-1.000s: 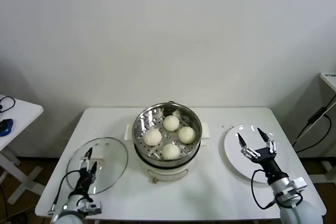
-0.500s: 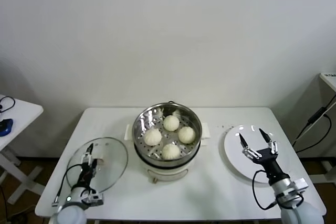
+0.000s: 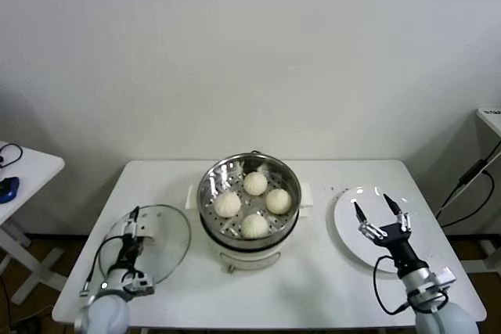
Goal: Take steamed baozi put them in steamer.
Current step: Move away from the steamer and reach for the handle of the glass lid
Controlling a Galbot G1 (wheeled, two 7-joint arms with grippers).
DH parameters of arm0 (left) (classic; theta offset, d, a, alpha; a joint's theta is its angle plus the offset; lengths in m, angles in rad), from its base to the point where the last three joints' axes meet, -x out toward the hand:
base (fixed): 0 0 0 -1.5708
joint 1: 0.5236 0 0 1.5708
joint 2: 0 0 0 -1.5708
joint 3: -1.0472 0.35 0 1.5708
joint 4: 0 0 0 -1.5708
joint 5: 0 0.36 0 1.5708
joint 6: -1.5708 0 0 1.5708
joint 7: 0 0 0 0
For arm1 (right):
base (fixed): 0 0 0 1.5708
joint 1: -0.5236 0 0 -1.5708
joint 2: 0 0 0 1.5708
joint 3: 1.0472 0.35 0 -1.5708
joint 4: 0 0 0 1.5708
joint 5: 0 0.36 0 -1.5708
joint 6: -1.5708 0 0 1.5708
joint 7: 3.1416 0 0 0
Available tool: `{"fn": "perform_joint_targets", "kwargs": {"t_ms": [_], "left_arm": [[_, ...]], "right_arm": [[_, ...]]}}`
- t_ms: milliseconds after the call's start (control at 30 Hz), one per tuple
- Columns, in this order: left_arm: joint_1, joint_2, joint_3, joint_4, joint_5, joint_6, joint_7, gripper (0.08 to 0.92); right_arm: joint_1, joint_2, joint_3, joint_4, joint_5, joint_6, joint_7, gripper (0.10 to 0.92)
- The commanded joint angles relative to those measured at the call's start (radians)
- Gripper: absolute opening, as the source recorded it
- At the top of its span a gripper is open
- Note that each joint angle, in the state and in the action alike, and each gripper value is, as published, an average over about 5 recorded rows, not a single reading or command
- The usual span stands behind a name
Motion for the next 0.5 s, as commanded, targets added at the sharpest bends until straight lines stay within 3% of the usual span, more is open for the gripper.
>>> {"fn": "perform_joint_targets", "kwargs": {"t_ms": [33,200,500], "left_arm": [[-0.023,-0.001,0.0,0.047,-0.001,-0.002,-0.008,0.823],[-0.026,-0.001,-0.001,0.053,-0.004,-0.007,-0.012,0.797],[-0.023,-0.001,-0.003,0.061,-0.014,-0.01,-0.013,0.55]], "right_arm": [[0.004,0.009,-0.002,-0.002,-0.013,0.001,-0.003,0.823],[0.008,0.013,-0.003,-0.007,-0.017,0.0,-0.005,0.823],[0.015,0.023,-0.007,-0.01,-0.029,0.002,-0.012,0.823]]}}
